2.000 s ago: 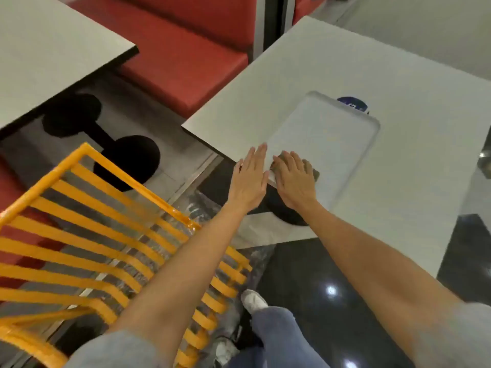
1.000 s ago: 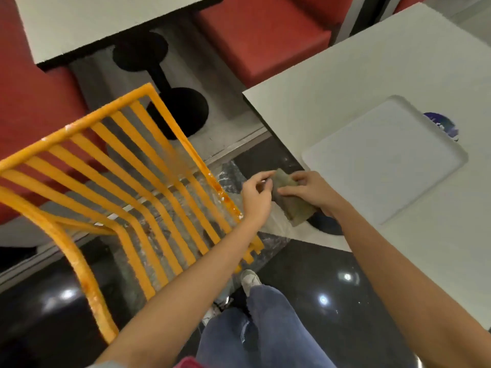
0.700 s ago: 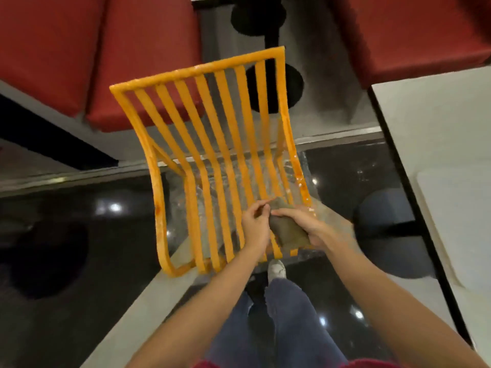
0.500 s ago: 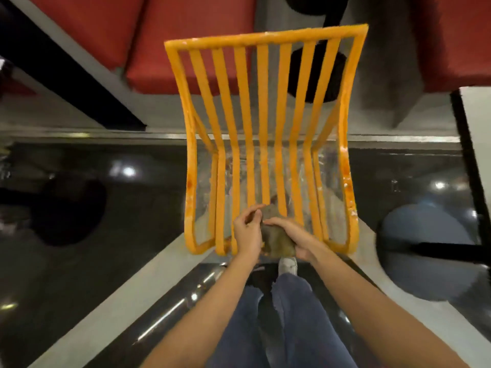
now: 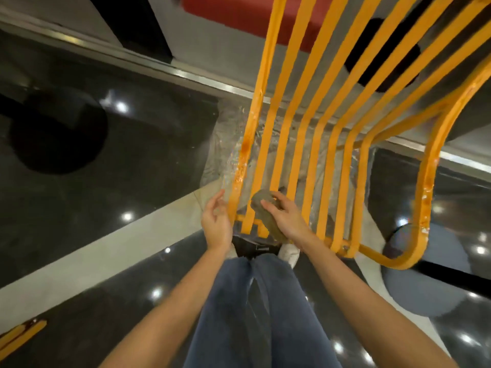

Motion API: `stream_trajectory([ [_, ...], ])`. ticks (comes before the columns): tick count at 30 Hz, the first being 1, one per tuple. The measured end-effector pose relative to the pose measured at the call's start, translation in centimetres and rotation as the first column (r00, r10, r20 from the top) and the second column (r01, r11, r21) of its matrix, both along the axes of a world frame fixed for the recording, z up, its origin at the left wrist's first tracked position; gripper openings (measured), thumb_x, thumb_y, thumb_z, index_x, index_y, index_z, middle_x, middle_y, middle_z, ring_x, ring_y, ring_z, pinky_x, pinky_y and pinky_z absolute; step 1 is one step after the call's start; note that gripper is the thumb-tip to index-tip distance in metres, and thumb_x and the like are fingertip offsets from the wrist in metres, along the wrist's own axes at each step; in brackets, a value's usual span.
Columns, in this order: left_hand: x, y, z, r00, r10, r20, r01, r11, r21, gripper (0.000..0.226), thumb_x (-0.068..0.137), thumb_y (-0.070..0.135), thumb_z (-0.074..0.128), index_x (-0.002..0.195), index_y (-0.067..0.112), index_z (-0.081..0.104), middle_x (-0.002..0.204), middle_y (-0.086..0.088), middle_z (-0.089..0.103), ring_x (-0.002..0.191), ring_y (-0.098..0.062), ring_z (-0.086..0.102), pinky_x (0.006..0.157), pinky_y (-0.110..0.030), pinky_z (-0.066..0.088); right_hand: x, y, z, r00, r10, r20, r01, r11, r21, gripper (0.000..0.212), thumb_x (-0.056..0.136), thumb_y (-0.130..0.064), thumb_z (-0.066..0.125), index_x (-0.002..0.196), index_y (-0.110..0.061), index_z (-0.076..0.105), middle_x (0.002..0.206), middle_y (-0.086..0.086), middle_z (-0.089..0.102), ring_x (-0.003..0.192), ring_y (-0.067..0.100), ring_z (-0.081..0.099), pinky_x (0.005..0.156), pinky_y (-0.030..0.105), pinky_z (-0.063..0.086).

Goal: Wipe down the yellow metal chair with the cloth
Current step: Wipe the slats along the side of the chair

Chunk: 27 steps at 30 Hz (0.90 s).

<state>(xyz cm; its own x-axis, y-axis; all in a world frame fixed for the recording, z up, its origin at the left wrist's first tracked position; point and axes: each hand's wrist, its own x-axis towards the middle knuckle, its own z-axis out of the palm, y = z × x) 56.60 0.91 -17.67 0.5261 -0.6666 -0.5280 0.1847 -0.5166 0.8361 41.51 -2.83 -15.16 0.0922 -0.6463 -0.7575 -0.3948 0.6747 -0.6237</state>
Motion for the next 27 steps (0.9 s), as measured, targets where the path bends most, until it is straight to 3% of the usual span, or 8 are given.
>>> stream_trajectory([
  [2, 0.8, 0.4, -1.6, 0.999, 0.006, 0.043, -0.006, 1.0, -0.01, 0.032, 0.096, -0.003, 0.047, 0.118, 0.011, 0.065, 0.12, -0.006, 0.066, 0.105, 0.002, 0.06, 0.094, -0.014, 0.046, 0.6, -0.4, -0.4, 0.996, 0.081, -0.043, -0.087, 0.984, -0.157, 0.047, 0.093, -0.04, 0.065, 0.134, -0.02, 0.057, 0.127, -0.002, 0.061, 0.115, 0.015, 0.058, 0.093, 0.026, 0.05],
  [6, 0.8, 0.6, -4.4, 0.986, 0.008, -0.167, -0.013, 0.999, -0.032, 0.026, 0.101, 0.007, 0.046, 0.121, 0.012, 0.062, 0.115, -0.011, 0.068, 0.11, -0.022, 0.064, 0.097, -0.034, 0.05, 1.9, -1.2, -1.3, 0.989, 0.102, -0.11, -0.139, 0.897, -0.42, 0.046, 0.086, -0.034, 0.075, 0.127, -0.016, 0.064, 0.116, -0.004, 0.066, 0.106, 0.007, 0.061, 0.081, 0.002, 0.043],
  [10, -0.7, 0.5, -5.6, 0.959, 0.051, -0.278, -0.064, 0.997, -0.037, 0.026, 0.101, 0.002, 0.041, 0.114, 0.008, 0.063, 0.109, -0.002, 0.068, 0.1, -0.003, 0.064, 0.088, -0.018, 0.047, 3.6, -2.8, -3.3, 0.962, 0.086, -0.259, -0.249, 0.664, -0.705, 0.047, 0.089, -0.032, 0.073, 0.131, -0.016, 0.062, 0.112, -0.001, 0.059, 0.103, 0.007, 0.058, 0.083, 0.014, 0.047],
  [14, -1.0, 0.7, -7.0, 0.923, 0.129, -0.362, -0.157, 0.986, -0.047, 0.023, 0.096, 0.013, 0.047, 0.109, 0.01, 0.066, 0.118, -0.015, 0.065, 0.118, -0.028, 0.058, 0.104, -0.035, 0.043, 5.7, -3.6, -6.4, 0.871, 0.167, -0.461, -0.485, 0.431, -0.761, 0.04, 0.093, -0.031, 0.068, 0.13, -0.018, 0.064, 0.114, 0.003, 0.061, 0.098, 0.016, 0.063, 0.065, 0.025, 0.054],
  [19, -1.1, 0.9, -7.6, 0.889, 0.244, -0.389, -0.275, 0.961, -0.026, 0.033, 0.099, 0.002, 0.035, 0.113, -0.009, 0.063, 0.107, -0.015, 0.067, 0.105, -0.029, 0.058, 0.089, -0.033, 0.047, 3.0, -0.8, -7.7, 0.719, 0.414, -0.559, -0.654, 0.129, -0.746, 0.031, 0.095, -0.023, 0.065, 0.126, -0.018, 0.068, 0.104, 0.007, 0.066, 0.084, 0.019, 0.064, 0.057, 0.032, 0.054],
  [21, -0.9, 1.0, -7.4, 0.893, 0.232, -0.385, -0.258, 0.966, -0.017, 0.036, 0.1, 0.005, 0.035, 0.106, 0.002, 0.071, 0.103, -0.01, 0.072, 0.104, -0.025, 0.065, 0.088, -0.029, 0.051, 1.9, -2.5, -7.6, 0.732, 0.381, -0.565, -0.646, 0.125, -0.753, 0.029, 0.095, -0.021, 0.066, 0.124, -0.018, 0.069, 0.103, 0.008, 0.066, 0.08, 0.019, 0.063, 0.056, 0.033, 0.053],
  [25, -0.8, 0.9, -7.2, 0.903, 0.227, -0.365, -0.248, 0.969, -0.013, 0.038, 0.101, 0.01, 0.035, 0.112, -0.003, 0.069, 0.112, -0.018, 0.07, 0.11, -0.027, 0.065, 0.088, -0.024, 0.053, 4.1, -7.1, -7.4, 0.824, 0.236, -0.516, -0.566, 0.287, -0.773, 0.03, 0.096, -0.021, 0.065, 0.125, -0.014, 0.068, 0.11, 0.009, 0.062, 0.081, 0.017, 0.061, 0.063, 0.029, 0.053],
  [27, -0.9, 0.8, -7.3, 0.891, 0.254, -0.376, -0.277, 0.961, -0.008, 0.038, 0.102, 0.013, 0.036, 0.112, -0.004, 0.068, 0.113, -0.018, 0.07, 0.111, -0.027, 0.064, 0.093, -0.029, 0.053, 4.8, -5.6, -7.5, 0.798, 0.297, -0.524, -0.597, 0.266, -0.757, 0.031, 0.096, -0.022, 0.065, 0.126, -0.014, 0.067, 0.111, 0.008, 0.062, 0.085, 0.016, 0.06, 0.064, 0.027, 0.052],
])
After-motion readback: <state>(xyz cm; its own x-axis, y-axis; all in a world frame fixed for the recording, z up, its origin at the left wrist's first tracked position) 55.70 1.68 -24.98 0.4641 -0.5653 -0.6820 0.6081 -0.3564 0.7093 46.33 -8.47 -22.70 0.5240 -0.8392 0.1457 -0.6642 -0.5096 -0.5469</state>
